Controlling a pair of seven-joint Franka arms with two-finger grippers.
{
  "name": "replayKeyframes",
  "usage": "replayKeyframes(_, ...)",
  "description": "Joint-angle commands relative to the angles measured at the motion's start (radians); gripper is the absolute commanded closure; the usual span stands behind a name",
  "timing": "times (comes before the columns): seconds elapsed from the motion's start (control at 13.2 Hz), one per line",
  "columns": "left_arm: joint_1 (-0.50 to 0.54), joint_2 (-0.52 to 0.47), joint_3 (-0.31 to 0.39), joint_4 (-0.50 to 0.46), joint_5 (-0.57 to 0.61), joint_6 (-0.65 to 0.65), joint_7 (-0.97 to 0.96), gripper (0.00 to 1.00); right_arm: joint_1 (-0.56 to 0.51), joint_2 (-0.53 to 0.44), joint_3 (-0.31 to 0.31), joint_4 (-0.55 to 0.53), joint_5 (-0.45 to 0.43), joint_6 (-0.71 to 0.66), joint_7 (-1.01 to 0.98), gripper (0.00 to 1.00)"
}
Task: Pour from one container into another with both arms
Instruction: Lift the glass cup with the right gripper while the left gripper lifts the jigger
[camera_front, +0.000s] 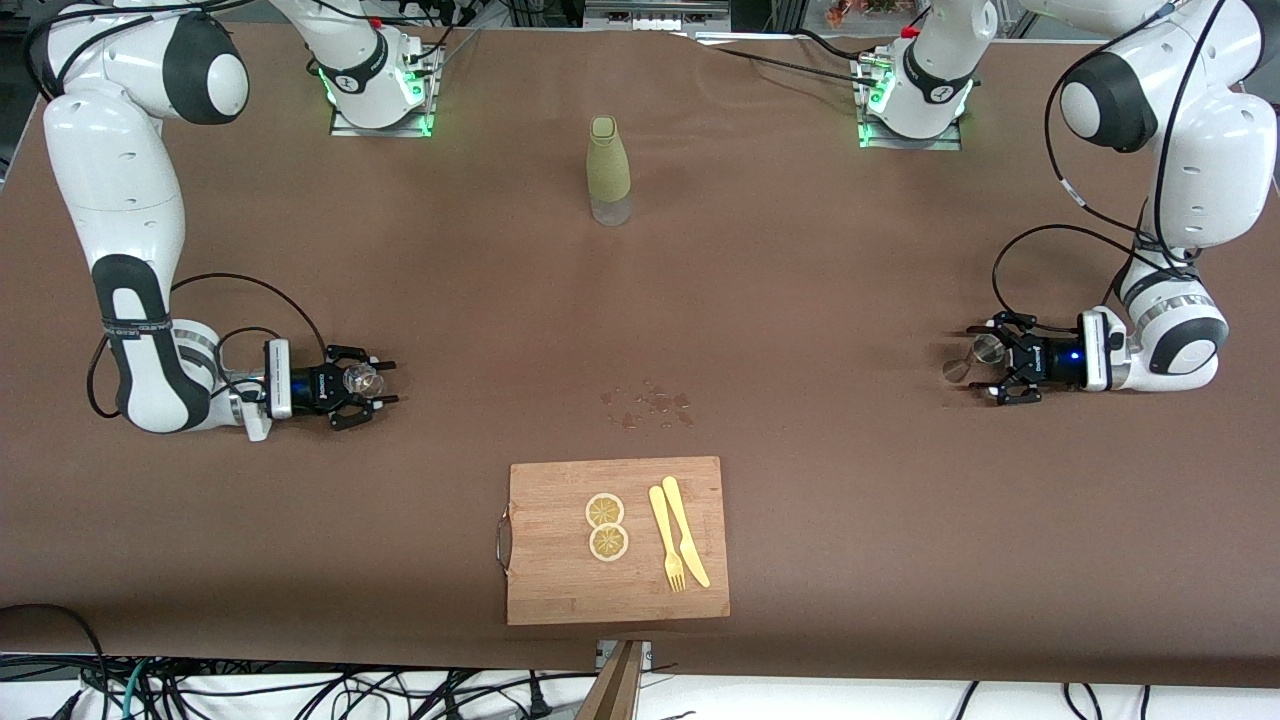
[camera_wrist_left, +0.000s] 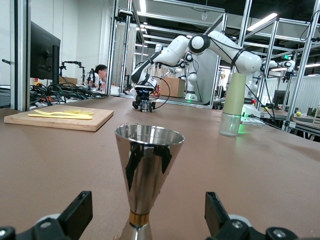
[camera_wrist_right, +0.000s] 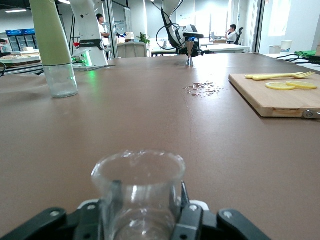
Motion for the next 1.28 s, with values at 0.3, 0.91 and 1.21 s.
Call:
replayKeyframes(0.3, 0.007, 0.010, 0.002, 0.013, -0.016, -0.004, 0.033, 0.84, -0.012, 0.023, 0.008, 0.024, 0.015, -0.036, 0.007, 0.90)
replayKeyframes(0.91, -0.002, 0.001, 0.002, 0.027, -0.024, 0.006, 0.057, 1.00, -0.001, 0.011, 0.075, 0.072, 0.038, -0.064, 0.199, 1.00)
replayKeyframes(1.21, -0.072, -0.011, -0.021, 0.059, -0.036, 0.006, -0.059, 1.00, 0.066, -0.023, 0.104, 0.141, 0.037, -0.046, 0.352, 1.00)
